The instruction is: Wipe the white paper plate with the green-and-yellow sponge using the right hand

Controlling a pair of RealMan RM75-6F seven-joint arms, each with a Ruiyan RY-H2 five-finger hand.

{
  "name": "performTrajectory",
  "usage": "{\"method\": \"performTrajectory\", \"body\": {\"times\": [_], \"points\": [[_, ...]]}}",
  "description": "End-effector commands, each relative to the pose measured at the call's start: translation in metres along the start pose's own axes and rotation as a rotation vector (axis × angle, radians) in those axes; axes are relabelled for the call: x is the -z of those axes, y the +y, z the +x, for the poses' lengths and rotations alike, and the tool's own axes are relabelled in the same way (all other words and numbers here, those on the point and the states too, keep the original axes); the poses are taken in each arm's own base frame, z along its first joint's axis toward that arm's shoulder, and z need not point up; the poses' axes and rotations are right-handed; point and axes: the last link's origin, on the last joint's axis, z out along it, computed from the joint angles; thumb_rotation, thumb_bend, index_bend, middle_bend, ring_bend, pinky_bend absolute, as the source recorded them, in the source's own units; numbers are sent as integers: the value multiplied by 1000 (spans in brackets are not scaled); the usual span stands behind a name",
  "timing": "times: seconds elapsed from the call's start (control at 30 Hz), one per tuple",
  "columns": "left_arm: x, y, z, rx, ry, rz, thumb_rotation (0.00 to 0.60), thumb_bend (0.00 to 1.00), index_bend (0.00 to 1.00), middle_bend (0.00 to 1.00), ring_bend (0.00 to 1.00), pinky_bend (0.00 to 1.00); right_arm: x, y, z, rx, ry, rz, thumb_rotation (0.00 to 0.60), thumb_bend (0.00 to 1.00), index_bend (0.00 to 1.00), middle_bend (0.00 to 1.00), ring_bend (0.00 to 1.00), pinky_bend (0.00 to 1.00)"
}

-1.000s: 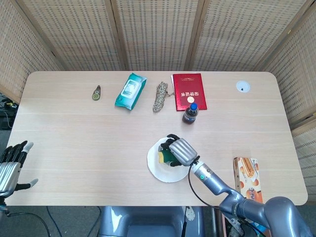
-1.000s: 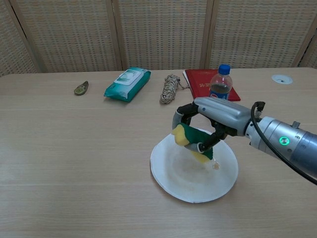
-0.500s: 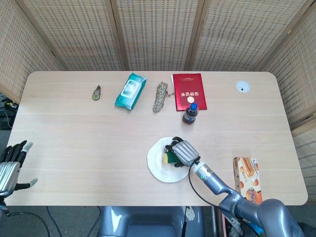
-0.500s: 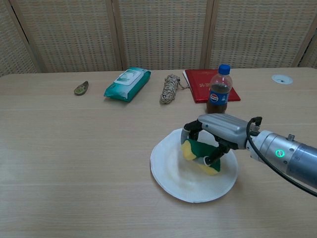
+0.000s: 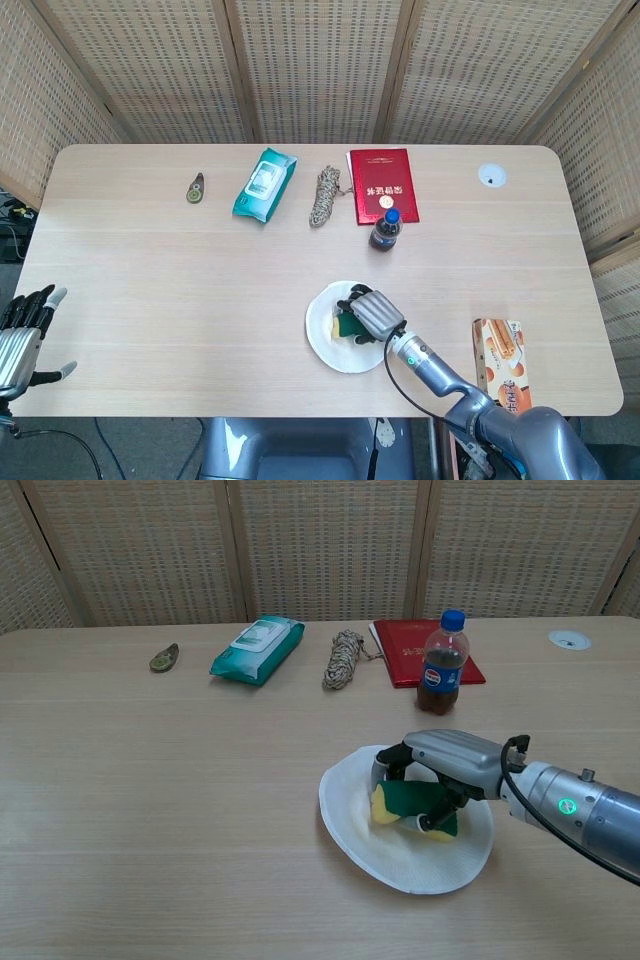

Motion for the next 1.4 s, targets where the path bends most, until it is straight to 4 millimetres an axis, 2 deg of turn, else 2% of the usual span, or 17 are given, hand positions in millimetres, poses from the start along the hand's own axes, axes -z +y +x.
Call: {"method": "performTrajectory", "body": {"times": [0.03, 0.27, 0.53, 0.63, 0.83, 1.13, 1.4], "points": [[0, 0, 0, 0, -2, -1, 600, 0, 0, 0, 0, 0, 1, 1, -2, -7, -4, 2, 600, 316, 431, 527, 364, 166], [0, 0, 0, 0, -2, -1, 600, 0, 0, 0, 0, 0, 0, -2, 6, -38, 50, 15, 600, 317, 431, 528, 364, 166], [1, 1, 0, 2, -3, -6, 600, 0, 0, 0, 0, 0, 3, -14, 40, -132, 204, 70, 600, 316, 431, 528, 364, 166], [2, 1, 0, 2, -4, -10, 600, 0, 0, 0, 0, 0, 8, -11, 44, -155, 199, 54, 600, 317, 431, 528, 364, 166], [2, 2, 0, -1, -6, -14, 600, 0, 0, 0, 0, 0, 14, -4, 38, -155, 138, 12, 600, 317, 431, 528, 364, 166], [1, 2, 0, -1, -7, -9, 600, 0, 0, 0, 0, 0, 13, 3, 30, -163, 92, -43, 600, 317, 432, 528, 364, 166], [1, 2, -1, -2, -11, -10, 600, 0, 0, 0, 0, 0, 9, -5, 20, -173, 56, -33, 600, 317, 432, 529, 364, 166]]}}
